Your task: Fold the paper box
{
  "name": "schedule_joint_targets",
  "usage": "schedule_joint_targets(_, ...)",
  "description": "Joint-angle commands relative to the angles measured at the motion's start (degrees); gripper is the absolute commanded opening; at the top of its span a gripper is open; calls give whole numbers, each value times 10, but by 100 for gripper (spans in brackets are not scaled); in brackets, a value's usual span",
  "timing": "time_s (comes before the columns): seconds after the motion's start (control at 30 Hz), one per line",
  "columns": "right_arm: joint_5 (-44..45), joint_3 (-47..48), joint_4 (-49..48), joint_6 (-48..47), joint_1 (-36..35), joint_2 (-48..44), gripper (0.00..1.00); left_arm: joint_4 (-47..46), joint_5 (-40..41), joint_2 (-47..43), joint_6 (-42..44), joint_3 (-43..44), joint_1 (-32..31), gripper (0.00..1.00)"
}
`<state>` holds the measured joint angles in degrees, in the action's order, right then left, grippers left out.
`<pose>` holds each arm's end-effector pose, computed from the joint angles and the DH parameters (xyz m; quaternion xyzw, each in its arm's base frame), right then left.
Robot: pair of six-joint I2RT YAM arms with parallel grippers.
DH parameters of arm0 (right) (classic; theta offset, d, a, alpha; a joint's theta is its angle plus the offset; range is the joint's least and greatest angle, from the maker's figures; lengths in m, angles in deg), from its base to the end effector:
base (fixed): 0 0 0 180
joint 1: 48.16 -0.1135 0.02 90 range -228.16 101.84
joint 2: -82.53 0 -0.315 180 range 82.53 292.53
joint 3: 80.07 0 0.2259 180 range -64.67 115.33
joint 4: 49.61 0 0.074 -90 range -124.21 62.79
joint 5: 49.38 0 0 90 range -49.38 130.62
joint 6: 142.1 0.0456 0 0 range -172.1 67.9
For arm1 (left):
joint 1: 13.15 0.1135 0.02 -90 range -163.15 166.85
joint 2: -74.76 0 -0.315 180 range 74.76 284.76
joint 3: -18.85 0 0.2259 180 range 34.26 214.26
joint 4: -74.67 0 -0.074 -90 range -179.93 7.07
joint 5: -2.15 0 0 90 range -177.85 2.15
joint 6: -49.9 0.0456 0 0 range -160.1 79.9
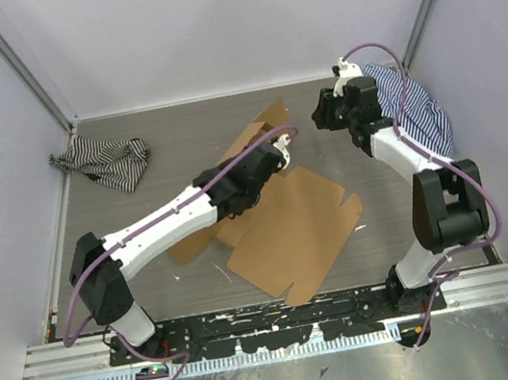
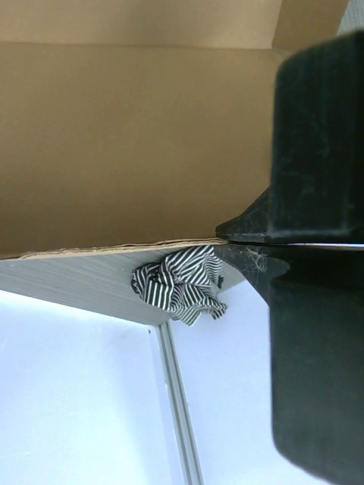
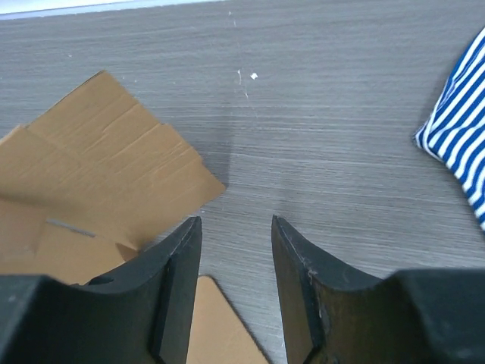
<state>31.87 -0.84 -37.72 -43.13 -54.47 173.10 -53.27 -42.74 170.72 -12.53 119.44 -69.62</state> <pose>0.3511 0.0458 0.3371 -0.0226 0.8333 0.1361 0.5353 0.2201 -0.2737 0.3668 0.4726 0.7325 0.2624 0.4138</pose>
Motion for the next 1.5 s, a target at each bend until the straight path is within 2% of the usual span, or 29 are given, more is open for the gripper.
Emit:
schedule_joint_targets(0.0,-101,65,-61,49,51,66,46,-25,74,5,29,-37,-37,0)
schedule_joint_targets(0.1,-215,114,-101,88,83,140,44,-54,89,1,41,-52,-57,0)
schedule_joint_targets(0.2,-300,163,-124,92,87,207,43,-58,96,-5,43,-48,-66,0)
schedule_joint_targets(0.4,-419,215,-244,188,83,319,43,-53,97,-23,52,-36,-81,0)
schedule_joint_targets(0.5,-457,231,-264,207,72,345,42,-39,102,-14,53,-25,-82,0)
schedule_joint_targets(0.73,-500,138,-304,180,63,298,41,-26,104,6,61,-12,-89,0)
schedule_joint_targets(0.9,-511,79,-258,127,63,248,41,-7,112,31,61,-7,-99,0)
schedule_joint_targets(1.17,-479,24,-138,11,63,173,42,15,139,51,58,0,-112,0)
schedule_joint_targets(1.47,-462,-2,-79,-26,63,131,42,41,159,77,43,36,-111,0)
